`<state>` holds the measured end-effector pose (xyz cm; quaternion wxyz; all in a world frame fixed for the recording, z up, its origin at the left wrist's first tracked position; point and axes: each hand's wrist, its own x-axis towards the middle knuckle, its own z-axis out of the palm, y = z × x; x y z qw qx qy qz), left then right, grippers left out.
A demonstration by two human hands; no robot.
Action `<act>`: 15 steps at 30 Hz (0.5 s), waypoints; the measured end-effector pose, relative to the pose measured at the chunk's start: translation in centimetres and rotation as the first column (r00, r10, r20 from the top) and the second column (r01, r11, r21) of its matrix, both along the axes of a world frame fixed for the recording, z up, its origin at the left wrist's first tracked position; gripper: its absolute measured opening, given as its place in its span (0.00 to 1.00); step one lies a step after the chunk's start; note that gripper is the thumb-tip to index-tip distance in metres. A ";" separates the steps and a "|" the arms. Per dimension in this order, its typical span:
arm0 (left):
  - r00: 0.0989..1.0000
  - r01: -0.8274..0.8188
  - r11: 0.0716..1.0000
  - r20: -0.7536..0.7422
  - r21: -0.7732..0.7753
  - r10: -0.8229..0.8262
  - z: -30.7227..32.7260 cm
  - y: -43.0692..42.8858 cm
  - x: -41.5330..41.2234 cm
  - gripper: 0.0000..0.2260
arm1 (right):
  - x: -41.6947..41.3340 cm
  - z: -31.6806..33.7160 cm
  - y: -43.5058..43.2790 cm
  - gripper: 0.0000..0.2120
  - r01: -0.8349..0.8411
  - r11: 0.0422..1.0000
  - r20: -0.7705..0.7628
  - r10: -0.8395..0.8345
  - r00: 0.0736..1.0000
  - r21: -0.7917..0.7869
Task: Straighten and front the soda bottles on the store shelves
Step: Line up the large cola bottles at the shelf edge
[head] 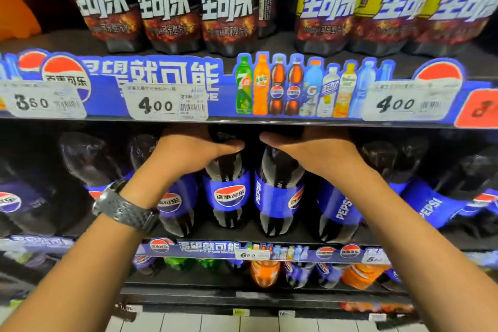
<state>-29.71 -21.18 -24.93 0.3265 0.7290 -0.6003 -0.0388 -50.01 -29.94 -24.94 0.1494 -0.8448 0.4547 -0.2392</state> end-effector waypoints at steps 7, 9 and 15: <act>0.994 0.040 0.974 -0.108 0.222 -0.016 1.2 0.5 0.1 0.21 | -1.2 2.2 0.4 0.19 -0.208 0.921 0.147 0.168 0.975 0.330; 0.995 0.010 0.980 -0.096 0.199 0.009 1.5 0.6 -0.3 0.20 | -2.6 3.0 0.3 0.21 -0.180 0.889 0.073 0.164 0.984 0.420; 0.999 0.026 0.980 -0.029 0.199 -0.021 1.2 0.0 0.9 0.31 | -2.2 1.4 -0.6 0.31 -0.212 0.910 0.000 0.227 0.974 0.357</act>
